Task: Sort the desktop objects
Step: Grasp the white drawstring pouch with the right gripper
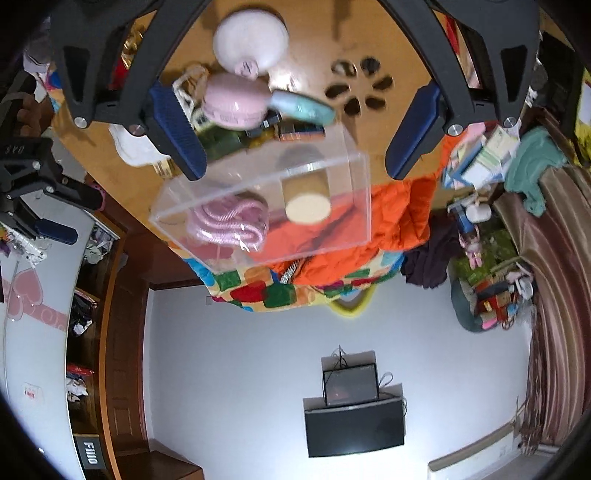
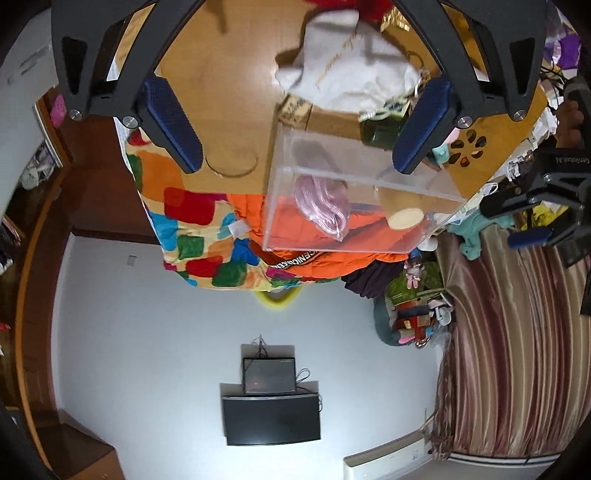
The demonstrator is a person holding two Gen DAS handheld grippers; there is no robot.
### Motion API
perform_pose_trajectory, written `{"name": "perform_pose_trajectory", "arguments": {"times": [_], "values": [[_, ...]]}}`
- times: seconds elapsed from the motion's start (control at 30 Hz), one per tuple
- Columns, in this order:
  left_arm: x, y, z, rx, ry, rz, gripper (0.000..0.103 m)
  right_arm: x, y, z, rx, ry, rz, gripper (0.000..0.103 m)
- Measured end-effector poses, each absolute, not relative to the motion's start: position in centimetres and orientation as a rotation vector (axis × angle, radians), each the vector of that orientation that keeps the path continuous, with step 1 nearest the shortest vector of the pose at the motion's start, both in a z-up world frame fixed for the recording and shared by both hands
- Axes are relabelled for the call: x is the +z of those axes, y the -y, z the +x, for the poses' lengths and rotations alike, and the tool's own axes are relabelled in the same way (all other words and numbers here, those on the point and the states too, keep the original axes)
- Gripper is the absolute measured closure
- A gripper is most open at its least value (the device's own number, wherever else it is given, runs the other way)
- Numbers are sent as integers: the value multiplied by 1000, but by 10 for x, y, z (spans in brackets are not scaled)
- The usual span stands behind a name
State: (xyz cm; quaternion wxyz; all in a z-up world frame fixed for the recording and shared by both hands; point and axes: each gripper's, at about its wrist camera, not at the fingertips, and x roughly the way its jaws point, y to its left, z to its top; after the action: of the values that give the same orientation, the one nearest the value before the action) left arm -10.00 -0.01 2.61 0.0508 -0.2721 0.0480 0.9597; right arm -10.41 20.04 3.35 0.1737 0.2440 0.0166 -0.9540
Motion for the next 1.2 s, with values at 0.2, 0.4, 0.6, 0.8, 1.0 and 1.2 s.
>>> {"name": "perform_pose_trajectory", "arguments": {"times": [0.2,0.4,0.6,0.8,1.0,1.2], "values": [[1,4,-79,2925,-85,-886,4,14,-214,-85,-2705,58,773,1],[-28,1,-66,2892,-61,-964,4,-11,-199,-71,-2702,-5,818,1],[-55,0,-64,2843,-27,-1044,4,-30,-186,-73,-2648,-34,877,1],[-78,-1,-75,2794,28,-1152,4,-50,-179,-93,-2593,-20,993,1],[-84,-3,-81,2796,45,-1165,4,-61,-171,-106,-2496,28,1042,1],[-89,0,-83,2809,93,-1171,5,-70,-171,-111,-2445,74,1053,22]]}}
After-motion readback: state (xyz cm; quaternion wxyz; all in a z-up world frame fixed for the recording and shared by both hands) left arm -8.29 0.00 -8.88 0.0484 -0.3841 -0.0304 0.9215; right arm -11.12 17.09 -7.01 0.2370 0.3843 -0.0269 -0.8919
